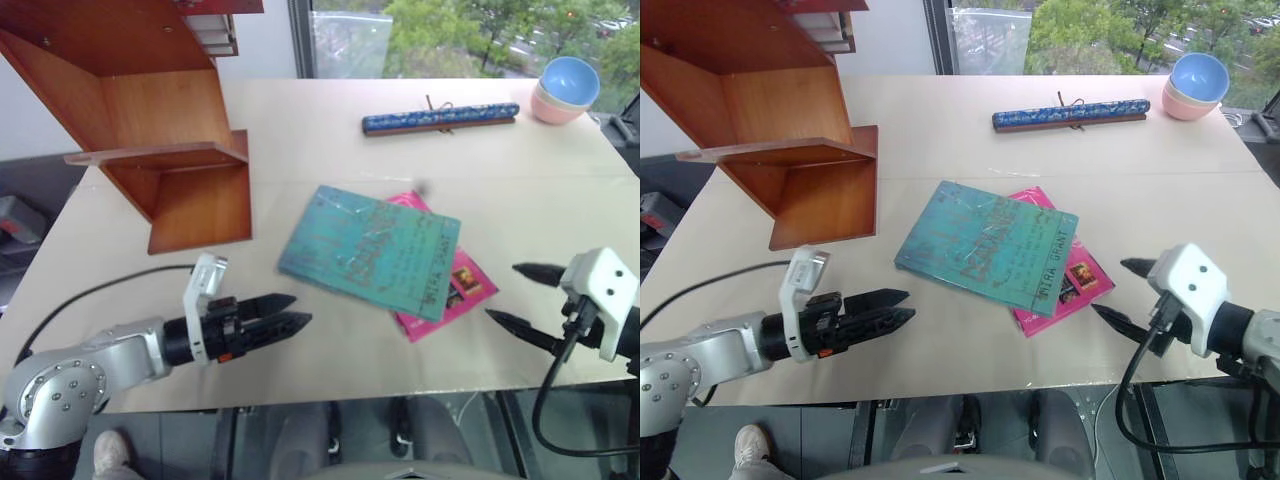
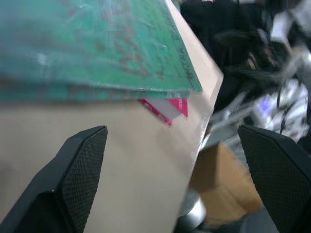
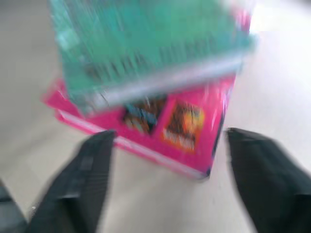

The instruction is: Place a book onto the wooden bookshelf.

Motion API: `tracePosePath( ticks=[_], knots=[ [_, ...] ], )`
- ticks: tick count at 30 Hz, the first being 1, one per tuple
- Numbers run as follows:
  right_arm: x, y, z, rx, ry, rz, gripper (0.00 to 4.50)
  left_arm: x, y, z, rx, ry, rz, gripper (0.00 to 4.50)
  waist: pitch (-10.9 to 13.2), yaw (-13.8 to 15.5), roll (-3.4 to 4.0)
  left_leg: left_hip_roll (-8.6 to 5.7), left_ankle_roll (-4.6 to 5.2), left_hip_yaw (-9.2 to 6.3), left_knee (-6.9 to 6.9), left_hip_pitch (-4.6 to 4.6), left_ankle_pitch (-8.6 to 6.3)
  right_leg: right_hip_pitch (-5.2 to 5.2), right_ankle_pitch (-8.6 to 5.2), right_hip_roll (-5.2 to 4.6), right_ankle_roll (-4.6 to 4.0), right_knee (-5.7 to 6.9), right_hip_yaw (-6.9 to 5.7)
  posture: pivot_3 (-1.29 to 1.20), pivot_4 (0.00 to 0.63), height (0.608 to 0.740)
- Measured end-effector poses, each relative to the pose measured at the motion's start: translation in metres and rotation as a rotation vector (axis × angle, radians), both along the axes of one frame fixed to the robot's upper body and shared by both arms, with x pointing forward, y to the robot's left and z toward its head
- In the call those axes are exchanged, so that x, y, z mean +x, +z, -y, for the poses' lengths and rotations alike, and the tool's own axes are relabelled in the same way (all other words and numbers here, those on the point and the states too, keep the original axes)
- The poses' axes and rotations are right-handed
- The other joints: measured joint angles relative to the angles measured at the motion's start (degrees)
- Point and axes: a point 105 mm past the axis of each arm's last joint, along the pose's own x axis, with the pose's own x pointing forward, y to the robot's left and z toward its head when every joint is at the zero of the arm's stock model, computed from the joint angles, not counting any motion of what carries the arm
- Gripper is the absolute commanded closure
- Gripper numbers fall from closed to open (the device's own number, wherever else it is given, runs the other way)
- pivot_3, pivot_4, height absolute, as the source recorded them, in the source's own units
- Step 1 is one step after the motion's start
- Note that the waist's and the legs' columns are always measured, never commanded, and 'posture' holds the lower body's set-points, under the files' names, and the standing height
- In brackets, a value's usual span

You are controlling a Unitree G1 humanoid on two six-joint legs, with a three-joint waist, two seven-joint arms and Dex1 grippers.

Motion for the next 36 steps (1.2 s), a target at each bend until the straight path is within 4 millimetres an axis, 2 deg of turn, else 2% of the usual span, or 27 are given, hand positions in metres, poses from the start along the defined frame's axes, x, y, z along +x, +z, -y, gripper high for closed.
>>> tracePosePath(
  ticks=[5,11,17,21,27,34,36],
  knots=[
    [-0.006,0.019,-0.023,0.06,0.072,0.04,0.02,0.006,-0.03,0.026,-0.117,0.157,-0.294,0.0,-0.01,0.22,-0.01,-0.1,0.02,-0.06,0.01,-0.06,0.0,0.02,0.1,-0.14,-0.41,-0.03,-0.03,0.0,0.15,0.738],
    [-0.008,0.03,-0.031,0.081,0.084,0.054,0.02,0.03,-0.034,0.049,-0.284,0.356,-0.415,0.0,-0.08,0.25,-0.06,-0.2,0.04,-0.07,0.03,-0.08,0.01,0.07,0.11,-0.09,-0.49,-0.06,-0.08,0.0,0.15,0.738],
    [-0.011,0.035,-0.032,0.082,0.075,0.05,0.02,0.049,-0.035,0.055,-0.327,0.418,-0.434,0.0,-0.25,0.3,0.03,-0.26,0.07,-0.07,0.04,-0.01,0.02,0.16,0.1,0.15,-0.48,-0.04,-0.1,0.0,0.15,0.738],
    [-0.021,0.042,-0.036,0.093,0.106,0.04,0.02,0.068,-0.033,0.064,-0.384,0.426,-0.436,0.0,-0.32,0.79,0.01,-0.29,0.1,-0.1,0.09,0.02,0.02,0.25,0.11,0.15,-0.47,-0.06,-0.14,0.0,0.15,0.738],
    [-0.039,0.048,-0.044,0.168,0.188,-0.022,0.02,0.074,-0.034,0.071,-0.402,0.406,-0.437,0.0,-0.35,1.18,-0.02,-0.28,0.11,-0.16,0.09,0.11,0.01,0.37,0.1,0.15,-0.47,-0.08,-0.18,0.0,0.15,0.738],
    [-0.043,0.048,-0.047,0.197,0.218,-0.034,0.02,0.076,-0.034,0.076,-0.399,0.392,-0.432,0.0,-0.35,1.6,-0.03,-0.29,0.18,-0.18,0.1,0.23,-0.03,0.53,0.09,0.07,-0.46,-0.12,-0.21,0.0,0.15,0.738],
    [-0.043,0.049,-0.047,0.192,0.222,-0.025,0.0,0.079,-0.034,0.078,-0.41,0.398,-0.435,0.52,-0.35,1.67,-0.03,-0.3,0.18,-0.2,0.1,0.22,-0.03,0.53,0.09,0.06,-0.46,-0.13,-0.23,0.0,0.15,0.738]
  ],
)
